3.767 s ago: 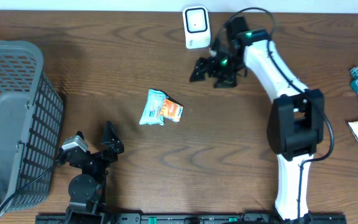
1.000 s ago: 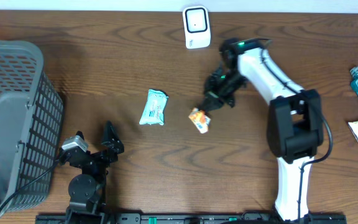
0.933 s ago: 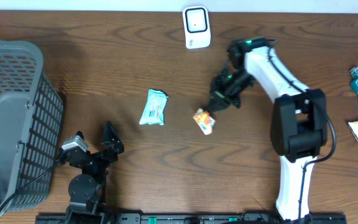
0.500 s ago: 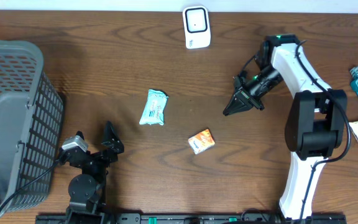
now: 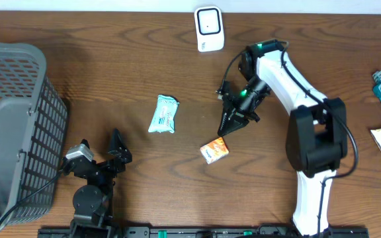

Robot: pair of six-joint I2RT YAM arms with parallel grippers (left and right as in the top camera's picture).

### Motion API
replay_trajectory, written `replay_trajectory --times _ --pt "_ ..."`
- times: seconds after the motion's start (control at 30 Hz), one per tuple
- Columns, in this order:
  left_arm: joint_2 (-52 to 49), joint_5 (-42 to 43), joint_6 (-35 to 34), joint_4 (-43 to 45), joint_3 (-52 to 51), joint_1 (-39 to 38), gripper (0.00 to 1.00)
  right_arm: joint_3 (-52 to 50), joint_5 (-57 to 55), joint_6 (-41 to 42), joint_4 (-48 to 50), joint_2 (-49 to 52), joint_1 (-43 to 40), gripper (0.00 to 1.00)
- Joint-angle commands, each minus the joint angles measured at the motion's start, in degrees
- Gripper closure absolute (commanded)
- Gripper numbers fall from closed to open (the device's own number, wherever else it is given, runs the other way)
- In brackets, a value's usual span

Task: Scan the item barcode

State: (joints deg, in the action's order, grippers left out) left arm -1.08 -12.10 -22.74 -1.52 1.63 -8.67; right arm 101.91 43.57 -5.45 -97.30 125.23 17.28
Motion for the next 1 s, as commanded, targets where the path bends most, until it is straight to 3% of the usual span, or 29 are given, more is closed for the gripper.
replay_trajectory --times 0.0,0.2,0.33,0.43,0.53,0.63,0.77,0.8,0.87,0.93,0.97 --pt "0.0 -0.3 -0.5 -1.9 -1.2 0.2 0.02 0.1 -4.3 -1.3 -0.3 -9.4 1.2 0.99" --pt "0.0 -0.3 -0.5 -1.9 -1.2 0.2 0.02 -0.3 -24.6 16.1 -0.1 -25.5 5.1 0.99" --pt "0.0 -0.3 -0.5 -1.9 -1.2 0.2 0.02 -2.3 -46.1 35.6 0.8 -42.8 14.5 0.99" --pt "0.0 -0.3 -0.5 -1.9 -1.2 0.2 0.02 -6.1 -55.0 44.6 2.4 -49.1 20.0 0.97" --pt "0.0 -0.3 -0.5 -1.9 -1.2 0.2 0.02 -13.9 -61.7 53.4 6.3 -55.0 24.9 0.86" --pt "0.0 -0.3 -0.5 -1.9 -1.2 0.2 0.02 -23.9 -64.9 60.5 13.1 -59.1 27.3 0.67" --pt "0.0 -0.3 -0.5 -1.9 -1.2 0.2 0.02 -36.9 -64.3 68.1 25.8 -60.0 27.6 0.54" --pt "0.0 -0.3 -0.5 -1.9 -1.2 0.2 0.02 -39.9 -63.3 69.2 29.7 -59.6 27.6 0.48" --pt "0.0 -0.3 -0.5 -1.9 -1.2 0.2 0.02 -44.5 -60.5 70.0 36.9 -58.6 27.6 0.25" --pt "0.0 -0.3 -0.5 -1.9 -1.2 0.2 0.02 -47.7 -58.2 70.4 43.5 -57.5 27.6 0.14" --pt "0.0 -0.3 -0.5 -1.9 -1.2 0.2 0.02 -49.2 -57.2 71.4 47.1 -56.8 27.6 0.13"
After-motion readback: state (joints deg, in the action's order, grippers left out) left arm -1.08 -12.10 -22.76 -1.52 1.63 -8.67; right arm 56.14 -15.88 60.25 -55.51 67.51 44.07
